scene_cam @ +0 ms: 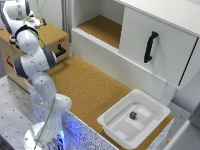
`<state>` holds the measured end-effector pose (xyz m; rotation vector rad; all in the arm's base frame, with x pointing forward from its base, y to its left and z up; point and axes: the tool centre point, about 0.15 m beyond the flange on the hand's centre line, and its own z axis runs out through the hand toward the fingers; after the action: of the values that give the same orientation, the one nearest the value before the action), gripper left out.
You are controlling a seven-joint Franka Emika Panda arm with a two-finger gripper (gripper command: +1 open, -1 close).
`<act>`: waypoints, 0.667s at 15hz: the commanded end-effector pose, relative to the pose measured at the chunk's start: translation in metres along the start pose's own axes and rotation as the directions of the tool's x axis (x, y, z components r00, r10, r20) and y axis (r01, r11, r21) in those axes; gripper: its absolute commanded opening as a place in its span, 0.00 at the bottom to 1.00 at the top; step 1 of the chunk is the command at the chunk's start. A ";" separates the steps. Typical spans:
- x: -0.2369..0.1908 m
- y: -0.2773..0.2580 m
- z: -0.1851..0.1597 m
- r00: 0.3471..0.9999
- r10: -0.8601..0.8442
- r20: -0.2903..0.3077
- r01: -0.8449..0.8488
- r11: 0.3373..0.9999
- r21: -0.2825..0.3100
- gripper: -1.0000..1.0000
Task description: Turn on the green light
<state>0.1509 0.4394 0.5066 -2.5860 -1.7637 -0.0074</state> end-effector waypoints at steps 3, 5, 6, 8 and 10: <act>0.018 0.020 0.019 1.000 -0.011 -0.004 0.011 1.000 0.016 0.00; 0.019 0.019 0.028 1.000 -0.005 0.001 0.005 0.999 0.032 0.00; 0.019 0.018 0.034 1.000 -0.005 -0.002 0.005 0.999 0.046 0.00; 0.018 0.015 0.042 1.000 -0.004 -0.001 0.005 0.998 0.064 0.00; 0.014 0.011 0.048 1.000 0.002 0.001 -0.002 0.997 0.079 0.00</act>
<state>0.1690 0.4461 0.4838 -2.5759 -1.7505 0.0319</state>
